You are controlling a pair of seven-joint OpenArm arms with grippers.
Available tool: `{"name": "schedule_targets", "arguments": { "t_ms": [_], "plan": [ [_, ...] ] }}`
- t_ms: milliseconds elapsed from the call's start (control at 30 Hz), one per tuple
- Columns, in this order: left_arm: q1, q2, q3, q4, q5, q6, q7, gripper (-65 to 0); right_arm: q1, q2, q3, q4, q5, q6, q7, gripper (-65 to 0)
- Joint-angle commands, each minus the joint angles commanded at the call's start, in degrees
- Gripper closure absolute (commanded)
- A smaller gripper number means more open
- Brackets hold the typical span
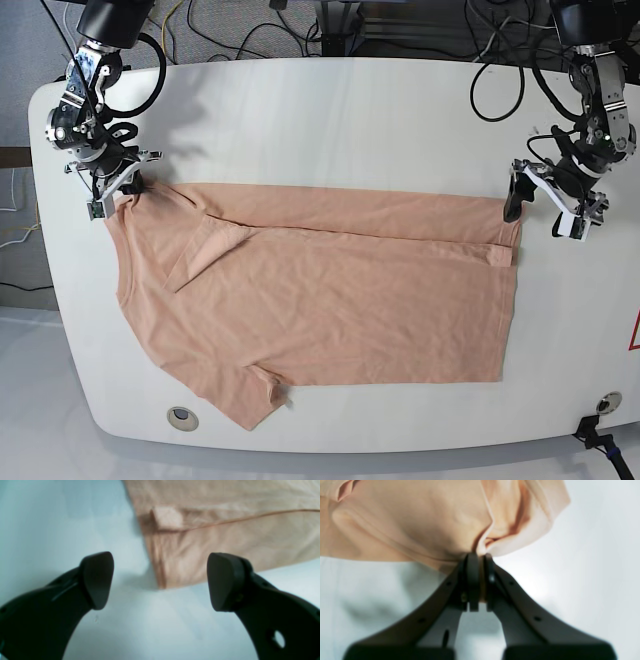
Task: Fold the T-shirt properly
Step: 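Lower the folded edge and open both grippers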
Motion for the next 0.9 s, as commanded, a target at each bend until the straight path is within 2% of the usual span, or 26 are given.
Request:
{"name": "schedule_targets", "arguments": {
  "t_ms": [267,533,600,667,900],
  "plan": [
    [-2.64,2.02,0.26,-6.07,0.35,-0.09,0.00,-55.9,0.00,-0.62,0.00,0.18,0.00,0.00,0.00,0.0],
    [-4.13,2.90,5.01,-9.05,0.26,0.00,-0.35,-55.8,0.00,-0.62,0.00,0.26,0.00,0.00,0.00,0.0],
    [-4.13,4.22,5.27,-8.97,0.26,0.18,-0.35,-54.9,0.00,-0.62,0.00,0.26,0.00,0.00,0.00,0.0],
    [-4.13,4.48,5.27,-8.97,0.26,0.18,-0.35,-47.3,0.00,-0.62,0.00,0.26,0.00,0.00,0.00,0.0],
    [-3.87,4.57,5.27,-8.97,0.26,0.26,-0.26,-4.9,0.00,-0.62,0.00,0.26,0.00,0.00,0.00,0.0]
  ]
}}
